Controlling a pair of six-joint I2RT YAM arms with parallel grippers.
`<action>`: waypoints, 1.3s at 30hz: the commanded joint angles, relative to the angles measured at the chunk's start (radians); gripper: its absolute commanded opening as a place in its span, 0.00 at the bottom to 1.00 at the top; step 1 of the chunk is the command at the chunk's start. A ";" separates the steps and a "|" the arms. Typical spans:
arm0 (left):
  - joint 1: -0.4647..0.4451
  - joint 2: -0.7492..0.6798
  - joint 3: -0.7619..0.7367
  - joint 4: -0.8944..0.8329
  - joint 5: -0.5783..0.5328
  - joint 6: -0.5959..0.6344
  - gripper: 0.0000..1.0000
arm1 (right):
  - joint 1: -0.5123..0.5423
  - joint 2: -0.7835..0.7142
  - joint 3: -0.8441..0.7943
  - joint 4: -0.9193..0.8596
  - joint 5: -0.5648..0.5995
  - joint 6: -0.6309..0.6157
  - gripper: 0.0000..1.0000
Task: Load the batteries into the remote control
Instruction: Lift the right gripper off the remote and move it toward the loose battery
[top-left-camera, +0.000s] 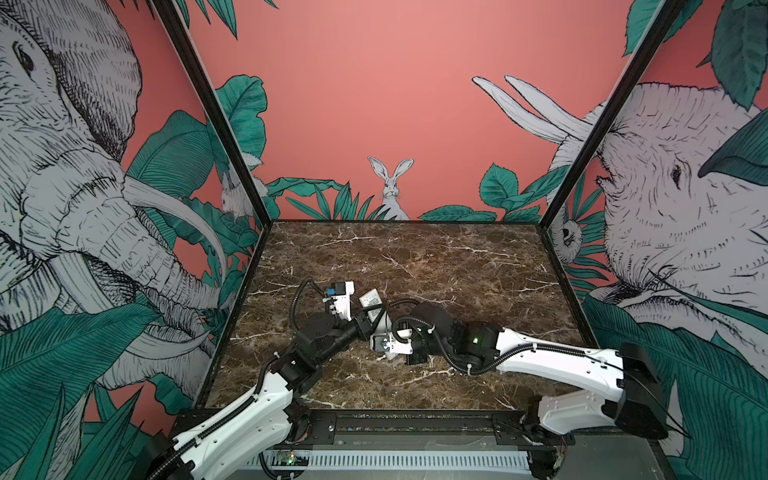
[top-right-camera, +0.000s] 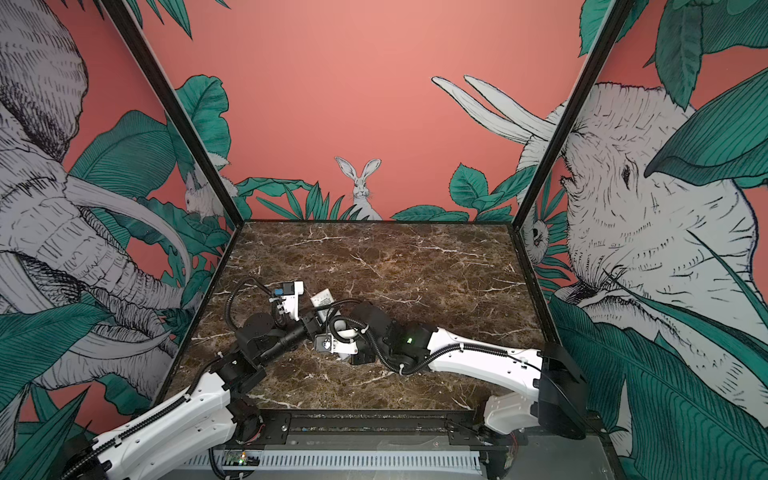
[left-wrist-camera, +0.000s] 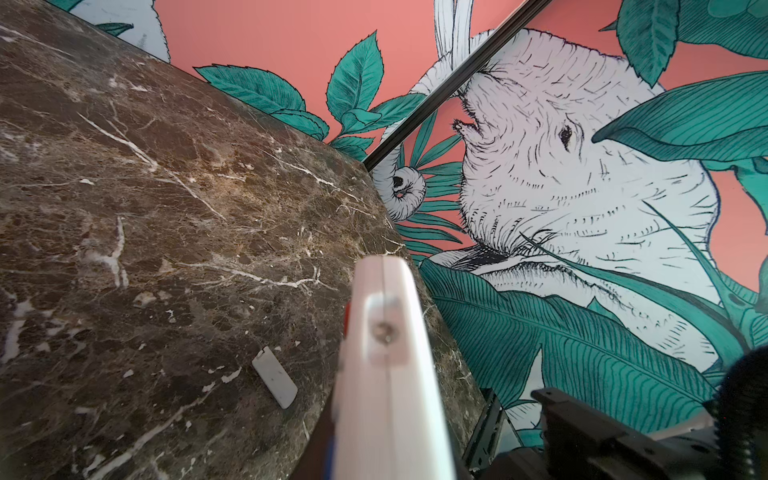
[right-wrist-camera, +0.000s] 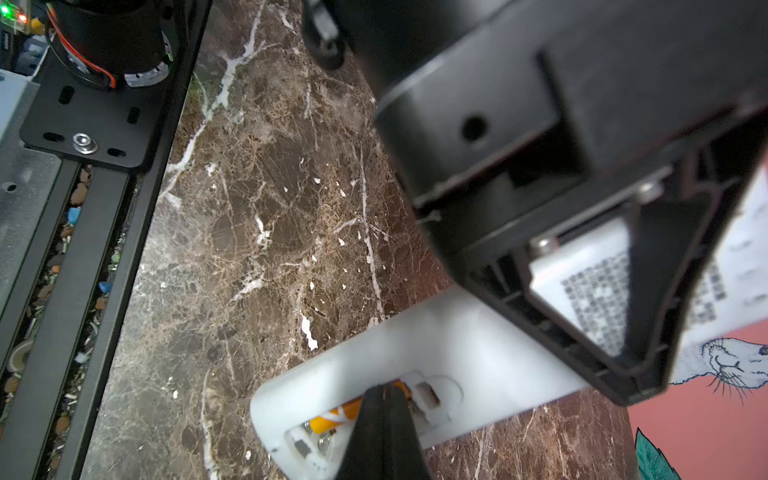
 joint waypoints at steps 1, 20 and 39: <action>0.003 -0.025 0.006 0.074 0.010 -0.018 0.00 | 0.014 -0.013 0.012 -0.008 0.000 0.020 0.13; 0.037 -0.075 -0.013 -0.003 -0.003 0.030 0.00 | 0.025 -0.227 -0.009 -0.130 0.097 0.320 0.42; 0.063 -0.123 -0.016 -0.079 0.033 0.068 0.00 | -0.280 -0.191 -0.022 -0.429 0.167 0.708 0.53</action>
